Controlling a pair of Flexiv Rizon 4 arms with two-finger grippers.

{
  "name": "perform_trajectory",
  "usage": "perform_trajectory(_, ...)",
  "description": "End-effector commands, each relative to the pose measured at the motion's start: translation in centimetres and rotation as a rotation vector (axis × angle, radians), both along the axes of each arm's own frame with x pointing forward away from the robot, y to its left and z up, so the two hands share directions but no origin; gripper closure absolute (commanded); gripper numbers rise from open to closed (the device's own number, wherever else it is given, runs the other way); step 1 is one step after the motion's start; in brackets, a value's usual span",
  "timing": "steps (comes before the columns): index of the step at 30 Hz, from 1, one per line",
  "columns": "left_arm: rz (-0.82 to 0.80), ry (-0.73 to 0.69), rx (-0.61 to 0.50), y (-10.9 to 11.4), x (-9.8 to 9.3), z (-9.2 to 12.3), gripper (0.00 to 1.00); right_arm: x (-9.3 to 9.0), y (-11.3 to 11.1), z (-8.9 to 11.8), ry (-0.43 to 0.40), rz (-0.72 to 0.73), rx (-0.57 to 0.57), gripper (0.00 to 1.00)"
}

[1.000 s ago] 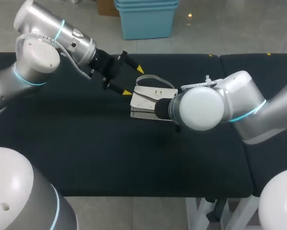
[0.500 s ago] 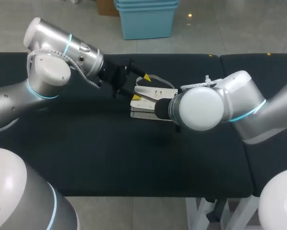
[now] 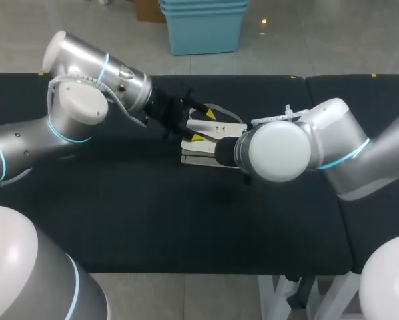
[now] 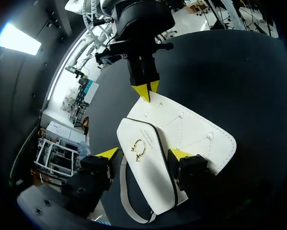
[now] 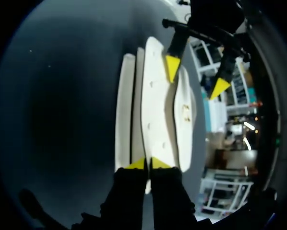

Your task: Pick up the bag, open it, inspect its contents, close it, and place it on the opposite side

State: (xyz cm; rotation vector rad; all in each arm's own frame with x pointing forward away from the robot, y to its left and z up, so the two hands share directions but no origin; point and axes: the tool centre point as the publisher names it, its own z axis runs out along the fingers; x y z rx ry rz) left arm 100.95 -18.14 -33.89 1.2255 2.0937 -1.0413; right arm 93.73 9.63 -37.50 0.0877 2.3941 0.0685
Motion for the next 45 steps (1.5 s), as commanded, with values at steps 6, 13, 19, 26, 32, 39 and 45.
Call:
perform_trajectory(6, 0.023, -0.072, 0.016, -1.0, 0.5, -1.7, 0.62, 0.0, 0.1, -0.3, -0.005, 0.000, 0.002, 1.00)
perform_trajectory(13, 0.071, -0.017, -0.011, -1.5, 1.6, -1.4, 1.00, 0.0, 0.1, -0.3, -0.005, 0.000, 0.002, 1.00)
perform_trajectory(19, 0.157, 0.108, 0.004, -1.1, 2.0, 0.2, 1.00, 0.0, 0.1, -0.3, -0.005, 0.000, 0.002, 1.00)
perform_trajectory(26, 0.260, 0.334, 0.020, -0.2, 2.7, 3.1, 1.00, 0.0, 0.1, -0.3, -0.005, 0.000, 0.002, 1.00)
perform_trajectory(32, 0.311, 0.478, 0.042, 0.3, 3.3, 4.4, 1.00, 0.0, 0.1, -0.3, -0.005, 0.000, 0.002, 1.00)
perform_trajectory(39, 0.347, 0.521, 0.074, 0.5, 3.6, 3.5, 1.00, 0.0, 0.1, -0.3, -0.005, 0.000, 0.002, 1.00)
perform_trajectory(45, 0.323, 0.496, 0.055, 0.8, 3.0, 2.6, 0.36, 0.0, 0.1, -0.3, -0.005, 0.000, 0.002, 1.00)
